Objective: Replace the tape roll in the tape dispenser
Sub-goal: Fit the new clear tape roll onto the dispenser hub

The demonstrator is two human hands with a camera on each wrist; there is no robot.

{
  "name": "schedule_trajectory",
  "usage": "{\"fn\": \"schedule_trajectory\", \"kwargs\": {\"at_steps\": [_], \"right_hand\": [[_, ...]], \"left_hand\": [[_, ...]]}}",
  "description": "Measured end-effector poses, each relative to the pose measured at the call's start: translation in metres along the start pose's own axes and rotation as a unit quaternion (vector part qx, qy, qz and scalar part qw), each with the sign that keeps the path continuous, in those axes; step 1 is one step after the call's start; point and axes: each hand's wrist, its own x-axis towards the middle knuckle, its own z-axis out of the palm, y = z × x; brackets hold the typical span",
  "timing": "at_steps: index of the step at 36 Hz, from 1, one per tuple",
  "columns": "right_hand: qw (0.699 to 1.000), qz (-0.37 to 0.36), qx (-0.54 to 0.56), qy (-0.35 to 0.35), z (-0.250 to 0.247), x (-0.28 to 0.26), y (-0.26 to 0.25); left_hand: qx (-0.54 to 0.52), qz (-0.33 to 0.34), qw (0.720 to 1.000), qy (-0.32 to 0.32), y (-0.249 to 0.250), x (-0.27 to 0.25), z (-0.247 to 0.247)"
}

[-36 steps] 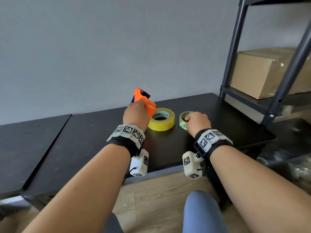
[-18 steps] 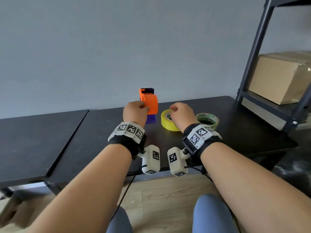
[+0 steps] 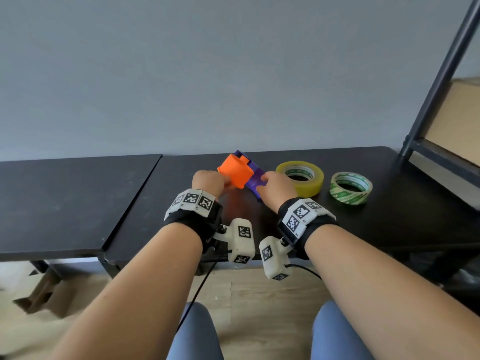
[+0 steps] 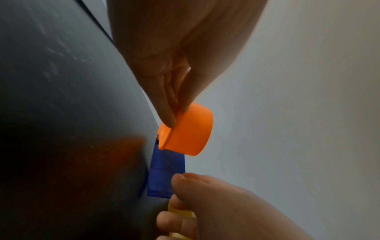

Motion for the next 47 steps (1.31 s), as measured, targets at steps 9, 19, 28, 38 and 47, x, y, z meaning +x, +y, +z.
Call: {"fn": "schedule_trajectory", "kwargs": {"at_steps": [9, 19, 28, 38, 47], "right_hand": [[1.000, -0.019, -0.021, 0.010, 0.008, 0.010, -0.003], [0.999, -0.020, -0.035, -0.004, 0.013, 0.019, -0.003], [0.999, -0.021, -0.032, -0.002, 0.008, 0.027, 0.001], [0.997, -0.003, -0.036, 0.064, -0.026, 0.022, 0.023], [0.982, 0.058, -0.177, -0.018, -0.040, 0.017, 0.054]], "left_hand": [[-0.144, -0.111, 0.983, 0.025, -0.022, 0.024, 0.002], [0.116, 0.033, 0.990, 0.067, -0.012, 0.005, 0.011], [0.215, 0.083, 0.973, 0.014, -0.004, 0.006, 0.016], [0.207, 0.127, 0.970, 0.025, 0.018, 0.005, 0.024], [0.207, 0.128, 0.970, 0.020, 0.031, 0.002, 0.043]]}}
